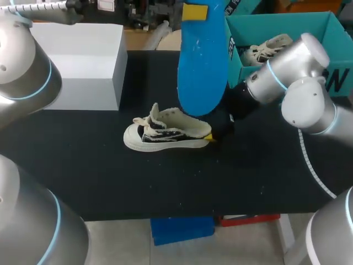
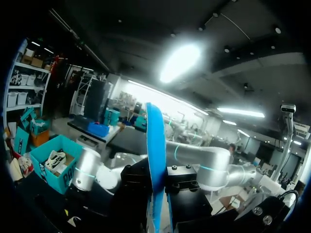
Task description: Take the shoe out of the shoebox, open the shoe tongue, remove and reinsert the insole, then place the shoe into the shoebox
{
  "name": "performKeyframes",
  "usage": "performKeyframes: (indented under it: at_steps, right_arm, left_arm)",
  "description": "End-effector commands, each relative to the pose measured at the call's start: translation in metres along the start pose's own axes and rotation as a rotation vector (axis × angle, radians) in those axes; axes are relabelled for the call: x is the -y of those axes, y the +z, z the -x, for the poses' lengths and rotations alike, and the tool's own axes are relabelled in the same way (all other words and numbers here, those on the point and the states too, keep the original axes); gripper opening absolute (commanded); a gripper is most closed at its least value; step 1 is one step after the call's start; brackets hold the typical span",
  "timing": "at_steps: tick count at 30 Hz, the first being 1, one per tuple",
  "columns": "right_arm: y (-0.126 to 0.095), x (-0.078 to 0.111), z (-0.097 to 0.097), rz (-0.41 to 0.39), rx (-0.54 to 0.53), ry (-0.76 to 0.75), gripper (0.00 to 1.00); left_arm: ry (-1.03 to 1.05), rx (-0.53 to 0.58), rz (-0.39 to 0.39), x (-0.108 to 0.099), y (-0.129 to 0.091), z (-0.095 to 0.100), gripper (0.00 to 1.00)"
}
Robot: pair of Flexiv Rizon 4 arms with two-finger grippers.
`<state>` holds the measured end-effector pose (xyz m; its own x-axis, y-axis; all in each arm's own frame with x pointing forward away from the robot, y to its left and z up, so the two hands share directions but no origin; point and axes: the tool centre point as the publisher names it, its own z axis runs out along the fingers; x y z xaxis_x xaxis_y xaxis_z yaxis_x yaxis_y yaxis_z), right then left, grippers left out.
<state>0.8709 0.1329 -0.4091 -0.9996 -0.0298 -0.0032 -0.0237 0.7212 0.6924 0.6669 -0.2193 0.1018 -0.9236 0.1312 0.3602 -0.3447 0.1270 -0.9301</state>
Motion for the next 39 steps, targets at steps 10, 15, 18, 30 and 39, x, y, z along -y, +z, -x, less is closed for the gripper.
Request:
performKeyframes:
  at_steps: [10,15,18,30,39]
  right_arm:
    - [0.005,0.007,0.002,0.239,-0.009,0.011,1.00]
    - [0.005,0.007,0.002,0.235,-0.010,0.014,1.00]
    - [0.003,0.006,0.002,0.235,0.001,0.023,1.00]
    - [-0.013,-0.011,0.008,-0.177,0.038,0.123,1.00]
    - [-0.014,-0.037,0.015,-0.514,0.084,0.093,1.00]
  left_arm:
    - [-0.002,0.003,0.004,0.001,0.001,0.000,0.00]
    - [-0.002,0.003,0.004,0.001,0.001,0.000,0.00]
    - [-0.002,0.003,0.004,0.001,0.001,0.000,0.00]
    - [-0.002,0.003,0.004,0.001,0.001,0.000,0.00]
    - [-0.002,0.003,0.004,0.001,0.001,0.000,0.00]
